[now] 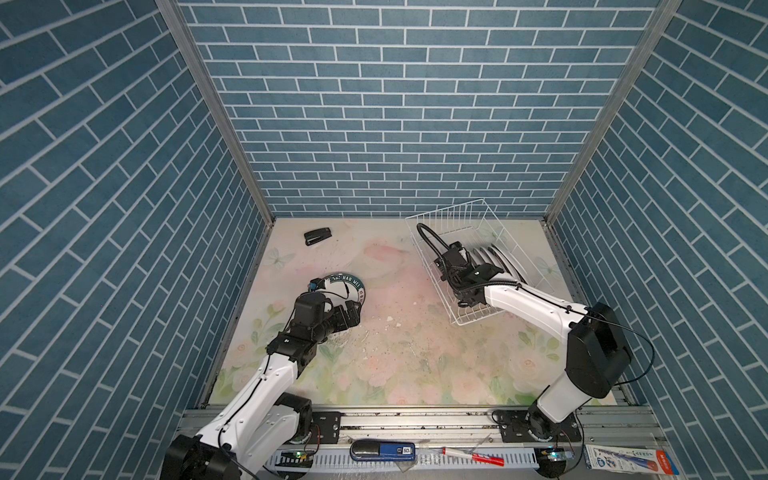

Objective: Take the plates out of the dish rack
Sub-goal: 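Lift the left gripper off the stack while the right gripper grips the nearest rack plate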

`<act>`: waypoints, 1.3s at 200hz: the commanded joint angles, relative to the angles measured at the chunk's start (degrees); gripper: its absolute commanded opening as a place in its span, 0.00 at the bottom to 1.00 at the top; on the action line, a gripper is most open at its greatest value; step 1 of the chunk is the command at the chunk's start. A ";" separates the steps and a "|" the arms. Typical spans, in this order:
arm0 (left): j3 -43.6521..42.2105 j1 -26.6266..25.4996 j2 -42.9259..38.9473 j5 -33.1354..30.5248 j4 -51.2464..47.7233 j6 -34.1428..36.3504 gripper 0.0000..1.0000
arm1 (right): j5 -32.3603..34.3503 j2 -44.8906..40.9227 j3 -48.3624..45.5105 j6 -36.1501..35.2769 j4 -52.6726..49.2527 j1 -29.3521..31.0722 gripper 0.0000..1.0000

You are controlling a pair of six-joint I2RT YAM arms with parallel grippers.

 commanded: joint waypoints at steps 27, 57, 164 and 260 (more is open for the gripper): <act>3.45 -0.31 1.09 -1.13 -3.54 2.79 0.99 | -1.72 1.26 -1.52 0.84 1.18 0.41 0.23; 4.48 -0.31 2.51 -1.27 -4.19 2.20 0.99 | -1.09 1.42 -1.73 0.75 1.20 0.74 0.18; 5.77 -0.57 5.41 0.60 -3.83 1.97 0.99 | 4.03 2.76 -0.84 -1.13 1.42 4.00 0.05; 8.17 -1.52 8.72 3.95 -2.52 2.79 0.99 | 10.99 -1.41 -1.24 -5.18 6.02 7.12 0.00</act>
